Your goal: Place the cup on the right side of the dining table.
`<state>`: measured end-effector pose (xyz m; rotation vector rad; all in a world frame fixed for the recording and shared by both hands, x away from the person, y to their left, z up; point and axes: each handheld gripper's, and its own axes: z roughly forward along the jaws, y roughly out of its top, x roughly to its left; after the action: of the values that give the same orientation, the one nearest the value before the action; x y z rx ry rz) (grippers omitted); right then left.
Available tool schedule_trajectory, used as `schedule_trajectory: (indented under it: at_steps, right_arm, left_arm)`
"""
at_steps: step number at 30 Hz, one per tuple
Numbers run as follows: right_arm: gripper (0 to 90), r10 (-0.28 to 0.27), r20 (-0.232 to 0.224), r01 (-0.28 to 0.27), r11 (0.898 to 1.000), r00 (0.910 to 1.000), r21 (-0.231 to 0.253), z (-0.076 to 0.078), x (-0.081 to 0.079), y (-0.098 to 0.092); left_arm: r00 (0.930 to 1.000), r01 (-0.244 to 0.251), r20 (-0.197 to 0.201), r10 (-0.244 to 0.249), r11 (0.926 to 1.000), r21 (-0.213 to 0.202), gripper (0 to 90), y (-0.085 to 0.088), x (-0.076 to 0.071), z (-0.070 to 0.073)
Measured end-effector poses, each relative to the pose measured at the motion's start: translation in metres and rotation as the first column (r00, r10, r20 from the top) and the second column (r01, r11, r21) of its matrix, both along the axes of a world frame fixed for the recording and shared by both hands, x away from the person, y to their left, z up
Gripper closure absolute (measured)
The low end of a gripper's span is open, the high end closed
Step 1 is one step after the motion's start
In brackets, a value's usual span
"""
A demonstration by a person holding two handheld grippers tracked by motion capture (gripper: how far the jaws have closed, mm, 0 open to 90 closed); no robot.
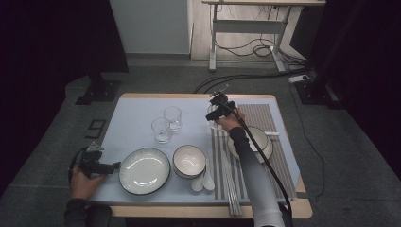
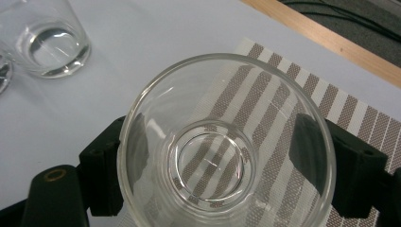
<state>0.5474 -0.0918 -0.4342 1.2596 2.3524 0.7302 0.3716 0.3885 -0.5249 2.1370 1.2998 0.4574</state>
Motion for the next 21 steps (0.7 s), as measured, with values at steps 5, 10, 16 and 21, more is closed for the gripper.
schedule_trajectory:
  at_steps: [5,10,16,21]
  right_arm:
    - [17.7,-0.013,-0.015,0.013,1.0,0.9998,0.006,-0.008,0.003,-0.003]
    - [17.6,-0.018,-0.02,0.018,1.0,0.9996,0.005,-0.011,0.003,-0.003]
    - [17.5,-0.026,-0.03,0.026,1.0,0.9992,-0.001,-0.017,0.004,-0.002]
    - [17.5,-0.021,-0.034,0.021,1.0,0.9992,-0.002,-0.02,0.005,0.0]
  left_arm:
    - [1.0,0.001,0.0,-0.001,1.0,0.001,0.0,0.0,0.0,0.0]
    - [1.0,0.001,0.0,-0.001,1.0,0.001,0.0,0.0,0.0,0.0]
    - [1.0,0.001,0.0,-0.001,1.0,0.001,0.0,0.0,0.0,0.0]
    - [1.0,0.001,0.0,-0.001,1.0,0.001,0.0,0.0,0.0,0.0]
